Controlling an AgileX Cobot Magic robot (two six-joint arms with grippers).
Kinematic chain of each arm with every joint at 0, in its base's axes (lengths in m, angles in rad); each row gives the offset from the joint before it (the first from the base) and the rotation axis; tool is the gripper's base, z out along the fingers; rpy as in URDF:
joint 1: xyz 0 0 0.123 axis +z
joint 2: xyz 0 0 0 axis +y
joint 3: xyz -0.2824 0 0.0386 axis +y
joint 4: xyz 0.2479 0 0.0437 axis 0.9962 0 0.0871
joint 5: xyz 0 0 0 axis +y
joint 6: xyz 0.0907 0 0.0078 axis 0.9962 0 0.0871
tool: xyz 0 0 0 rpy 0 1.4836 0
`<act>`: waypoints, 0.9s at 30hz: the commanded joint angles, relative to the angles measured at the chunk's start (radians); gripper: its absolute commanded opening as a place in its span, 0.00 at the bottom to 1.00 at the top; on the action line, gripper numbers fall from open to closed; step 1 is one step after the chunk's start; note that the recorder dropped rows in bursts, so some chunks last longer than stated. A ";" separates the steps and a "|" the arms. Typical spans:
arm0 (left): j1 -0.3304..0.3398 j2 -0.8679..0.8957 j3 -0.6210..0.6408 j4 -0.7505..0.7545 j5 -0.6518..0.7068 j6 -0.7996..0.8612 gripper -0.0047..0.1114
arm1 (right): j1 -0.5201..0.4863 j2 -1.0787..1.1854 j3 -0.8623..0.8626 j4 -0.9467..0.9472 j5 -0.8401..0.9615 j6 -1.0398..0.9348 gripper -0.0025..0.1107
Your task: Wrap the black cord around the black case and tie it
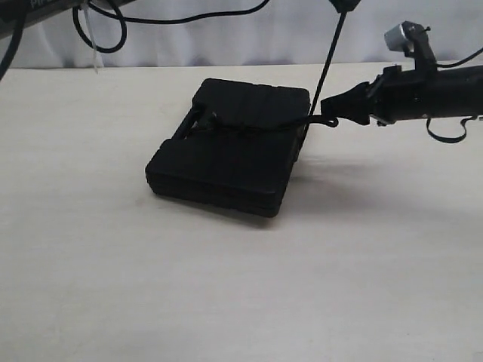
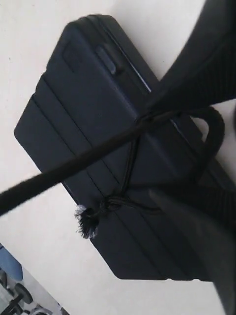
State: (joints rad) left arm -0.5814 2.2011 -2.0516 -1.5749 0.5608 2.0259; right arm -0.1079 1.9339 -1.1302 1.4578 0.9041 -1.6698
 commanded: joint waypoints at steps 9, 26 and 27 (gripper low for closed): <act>-0.001 -0.043 -0.026 0.027 0.110 -0.220 0.04 | 0.107 0.166 -0.031 0.105 -0.299 -0.094 0.29; -0.001 -0.062 -0.026 0.555 0.407 -0.412 0.04 | -0.005 0.069 -0.031 -0.001 0.005 -0.116 0.50; -0.001 -0.062 -0.026 0.555 0.422 -0.412 0.04 | -0.005 0.058 -0.031 0.000 0.006 -0.104 0.54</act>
State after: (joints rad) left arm -0.5814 2.1451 -2.0726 -1.0351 0.9316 1.6271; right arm -0.1010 2.0210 -1.1565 1.4762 0.8797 -1.7930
